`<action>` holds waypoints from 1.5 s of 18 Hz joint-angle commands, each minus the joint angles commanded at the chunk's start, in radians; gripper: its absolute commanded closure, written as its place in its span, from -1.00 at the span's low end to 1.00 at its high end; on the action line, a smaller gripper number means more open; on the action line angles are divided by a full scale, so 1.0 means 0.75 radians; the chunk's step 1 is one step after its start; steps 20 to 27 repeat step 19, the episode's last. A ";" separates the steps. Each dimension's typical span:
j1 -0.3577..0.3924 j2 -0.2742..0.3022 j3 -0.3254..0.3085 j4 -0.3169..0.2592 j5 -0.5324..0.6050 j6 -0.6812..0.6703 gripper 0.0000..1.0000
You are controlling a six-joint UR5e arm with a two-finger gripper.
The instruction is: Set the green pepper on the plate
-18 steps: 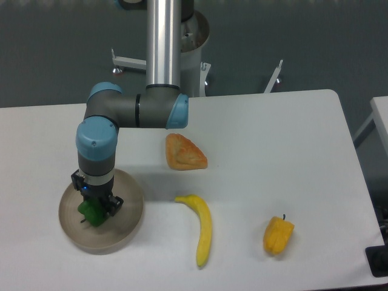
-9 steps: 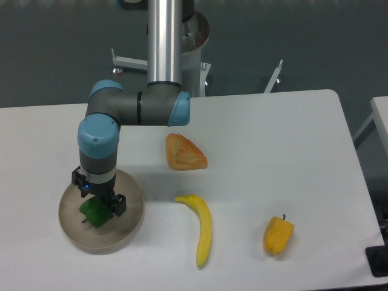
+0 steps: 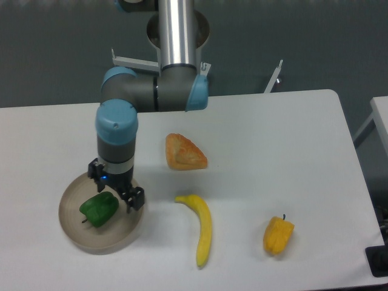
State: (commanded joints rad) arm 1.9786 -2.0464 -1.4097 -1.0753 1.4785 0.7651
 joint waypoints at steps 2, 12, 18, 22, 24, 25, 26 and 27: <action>0.047 0.006 -0.004 -0.002 0.031 0.090 -0.99; 0.264 0.002 0.061 -0.002 0.121 0.375 -0.99; 0.303 -0.010 0.078 0.000 0.145 0.434 -0.99; 0.303 -0.020 0.090 0.000 0.156 0.434 -0.99; 0.303 -0.020 0.090 0.000 0.156 0.434 -0.99; 0.303 -0.020 0.090 0.000 0.156 0.434 -0.99; 0.303 -0.020 0.090 0.000 0.156 0.434 -0.99; 0.303 -0.020 0.090 0.000 0.156 0.434 -0.99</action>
